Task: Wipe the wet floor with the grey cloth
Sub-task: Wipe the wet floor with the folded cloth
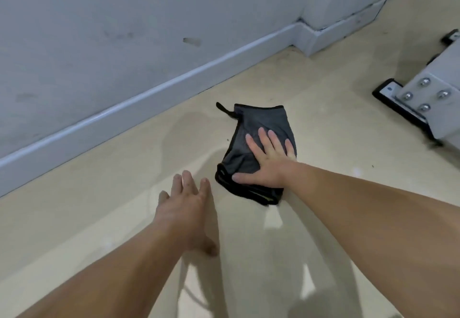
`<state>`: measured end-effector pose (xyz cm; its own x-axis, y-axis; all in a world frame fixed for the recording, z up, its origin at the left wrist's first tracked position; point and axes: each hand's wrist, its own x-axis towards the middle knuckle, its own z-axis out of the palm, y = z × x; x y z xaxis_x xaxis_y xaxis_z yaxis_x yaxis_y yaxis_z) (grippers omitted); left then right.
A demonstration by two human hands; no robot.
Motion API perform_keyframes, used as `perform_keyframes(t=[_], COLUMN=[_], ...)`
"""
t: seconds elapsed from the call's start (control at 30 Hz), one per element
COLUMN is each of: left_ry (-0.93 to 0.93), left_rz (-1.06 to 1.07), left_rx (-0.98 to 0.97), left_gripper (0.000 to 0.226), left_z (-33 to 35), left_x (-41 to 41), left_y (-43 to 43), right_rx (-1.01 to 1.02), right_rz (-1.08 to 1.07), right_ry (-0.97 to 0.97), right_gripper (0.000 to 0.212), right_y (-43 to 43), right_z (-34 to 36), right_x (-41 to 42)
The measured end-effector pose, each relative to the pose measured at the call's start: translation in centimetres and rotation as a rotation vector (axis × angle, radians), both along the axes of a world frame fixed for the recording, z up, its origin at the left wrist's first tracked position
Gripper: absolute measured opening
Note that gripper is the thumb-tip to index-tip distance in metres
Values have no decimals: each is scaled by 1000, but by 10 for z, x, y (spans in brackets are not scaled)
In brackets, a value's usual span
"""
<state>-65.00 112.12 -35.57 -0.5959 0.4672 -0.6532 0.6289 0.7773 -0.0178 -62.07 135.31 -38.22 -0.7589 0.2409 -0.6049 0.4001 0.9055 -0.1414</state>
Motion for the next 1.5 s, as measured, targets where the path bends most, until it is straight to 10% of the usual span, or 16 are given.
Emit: perform_keyframes(t=[0.2, 0.43, 0.67, 0.77, 0.97, 1.5], left_ry=[226, 150, 111, 134, 4, -18], left_rz=[-153, -266, -113, -140, 18, -34], left_rx=[-260, -213, -232, -35, 161, 145], left_gripper=[164, 133, 151, 129, 161, 155], left_z=[21, 26, 17, 10, -1, -11], left_x=[14, 48, 45, 34, 29, 15], left_y=[30, 143, 148, 119, 92, 89], right_rx=[50, 66, 55, 22, -40, 16], right_rz=[-338, -266, -193, -200, -199, -325], right_ry=[43, 138, 63, -2, -99, 19], right_gripper=[115, 106, 106, 111, 121, 126], right_y=[52, 51, 30, 31, 49, 47], right_z=[-3, -10, -11, -7, 3, -3], right_x=[102, 188, 220, 212, 120, -74])
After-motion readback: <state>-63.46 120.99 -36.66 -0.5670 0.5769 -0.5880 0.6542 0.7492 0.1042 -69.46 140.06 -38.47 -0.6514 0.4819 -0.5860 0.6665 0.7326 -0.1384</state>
